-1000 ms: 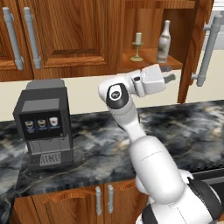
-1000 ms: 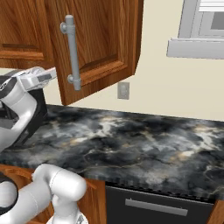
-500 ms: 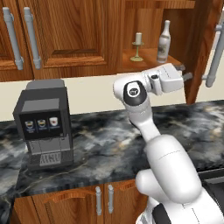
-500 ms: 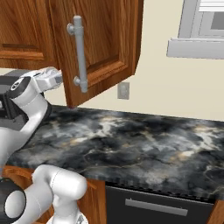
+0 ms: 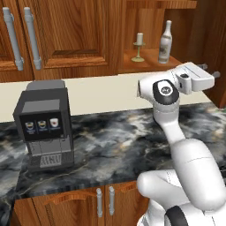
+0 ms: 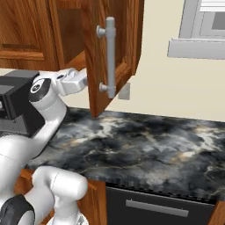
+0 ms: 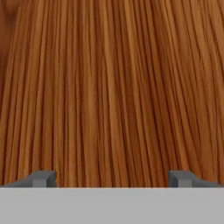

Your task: Get the candle and the liquor from the cabinet and move them to the dining counter.

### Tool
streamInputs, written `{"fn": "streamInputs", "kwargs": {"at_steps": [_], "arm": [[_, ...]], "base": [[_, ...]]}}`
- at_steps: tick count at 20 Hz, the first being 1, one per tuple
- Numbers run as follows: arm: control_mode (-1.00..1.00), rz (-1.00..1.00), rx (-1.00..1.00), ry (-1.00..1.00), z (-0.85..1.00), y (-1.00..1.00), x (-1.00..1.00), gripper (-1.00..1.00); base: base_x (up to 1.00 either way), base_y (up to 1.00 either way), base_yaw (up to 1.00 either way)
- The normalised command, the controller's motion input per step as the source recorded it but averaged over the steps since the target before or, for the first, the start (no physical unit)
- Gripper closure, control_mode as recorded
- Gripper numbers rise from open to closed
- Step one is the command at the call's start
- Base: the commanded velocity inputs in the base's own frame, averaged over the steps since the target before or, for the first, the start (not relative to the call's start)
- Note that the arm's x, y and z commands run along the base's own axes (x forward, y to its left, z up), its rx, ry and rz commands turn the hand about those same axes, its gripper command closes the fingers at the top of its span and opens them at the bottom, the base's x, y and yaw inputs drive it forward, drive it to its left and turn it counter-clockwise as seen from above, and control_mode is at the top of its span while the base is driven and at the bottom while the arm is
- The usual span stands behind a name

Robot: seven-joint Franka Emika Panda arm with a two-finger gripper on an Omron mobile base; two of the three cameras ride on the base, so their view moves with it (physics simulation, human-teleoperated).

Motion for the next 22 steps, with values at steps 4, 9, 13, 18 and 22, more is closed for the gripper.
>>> {"fn": "streamInputs", "kwargs": {"at_steps": [4,9,13,18,22], "arm": [[-1.0,0.19,0.01,0.0,-0.05,-0.95,-0.11,-1.0],[-1.0,0.19,0.01,0.0,-0.05,-0.87,-0.06,-1.0],[-1.0,0.22,0.01,0.0,-0.06,-0.74,0.0,-1.0],[-1.0,0.21,0.0,0.02,-0.03,-0.34,0.0,-1.0],[-1.0,0.23,0.0,0.03,0.0,0.52,0.0,-1.0]], "base": [[0.0,0.0,0.0],[0.0,0.0,0.0],[0.0,0.0,0.0],[0.0,0.0,0.0],[0.0,0.0,0.0]]}}
